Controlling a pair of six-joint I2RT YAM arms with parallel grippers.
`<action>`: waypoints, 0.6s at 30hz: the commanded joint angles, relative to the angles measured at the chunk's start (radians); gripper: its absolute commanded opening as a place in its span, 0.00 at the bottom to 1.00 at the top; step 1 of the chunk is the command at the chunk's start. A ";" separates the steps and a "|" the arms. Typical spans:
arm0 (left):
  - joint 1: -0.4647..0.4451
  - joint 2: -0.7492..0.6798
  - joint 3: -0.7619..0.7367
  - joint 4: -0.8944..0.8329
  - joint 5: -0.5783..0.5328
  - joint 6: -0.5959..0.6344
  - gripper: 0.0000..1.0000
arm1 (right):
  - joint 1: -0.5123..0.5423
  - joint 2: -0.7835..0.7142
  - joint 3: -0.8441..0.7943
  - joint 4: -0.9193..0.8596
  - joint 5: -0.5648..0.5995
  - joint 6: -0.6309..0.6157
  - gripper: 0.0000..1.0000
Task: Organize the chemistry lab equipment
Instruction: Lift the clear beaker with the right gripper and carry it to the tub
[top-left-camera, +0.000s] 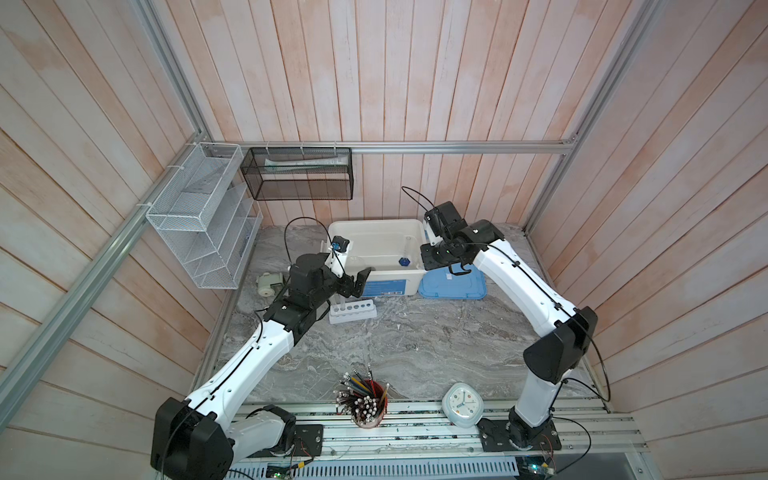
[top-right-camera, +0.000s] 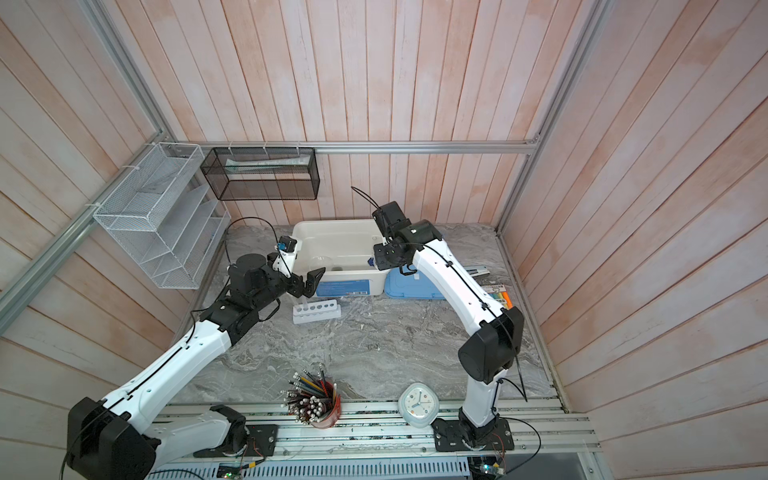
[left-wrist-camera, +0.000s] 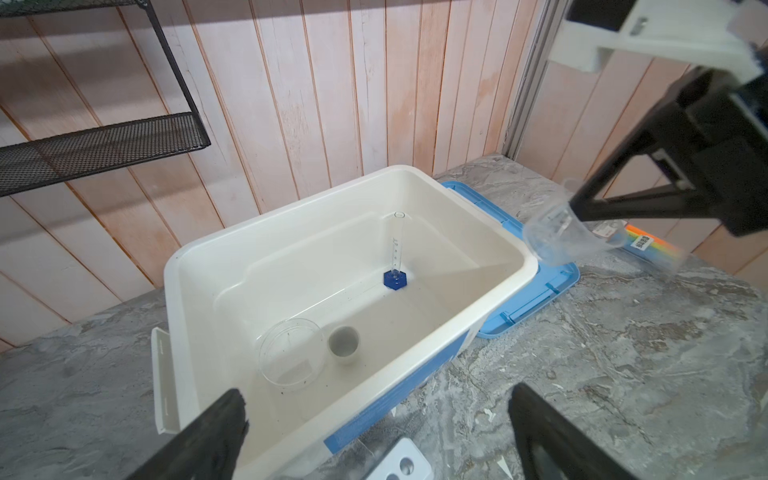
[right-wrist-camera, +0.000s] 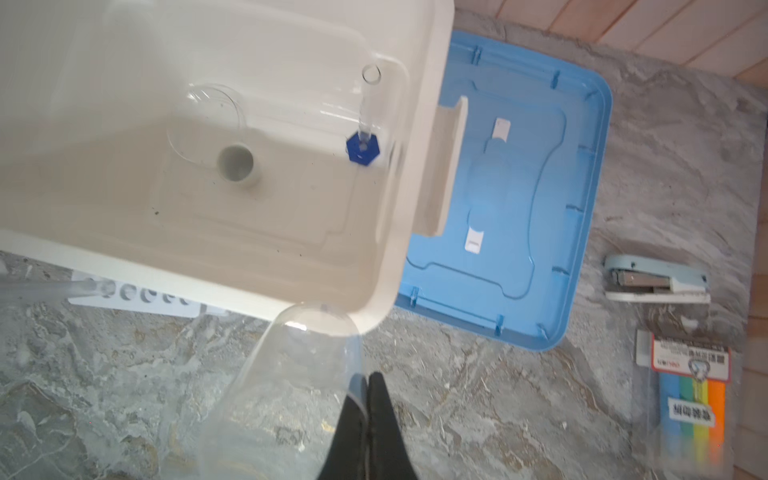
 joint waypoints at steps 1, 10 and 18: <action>0.006 -0.014 -0.007 -0.025 0.021 -0.028 1.00 | 0.022 0.081 0.109 -0.063 0.009 -0.054 0.01; 0.020 -0.036 -0.020 -0.022 0.042 -0.038 1.00 | 0.035 0.311 0.379 -0.116 0.005 -0.091 0.01; 0.041 -0.054 -0.021 -0.025 0.045 -0.037 1.00 | 0.029 0.418 0.404 -0.083 0.053 -0.103 0.01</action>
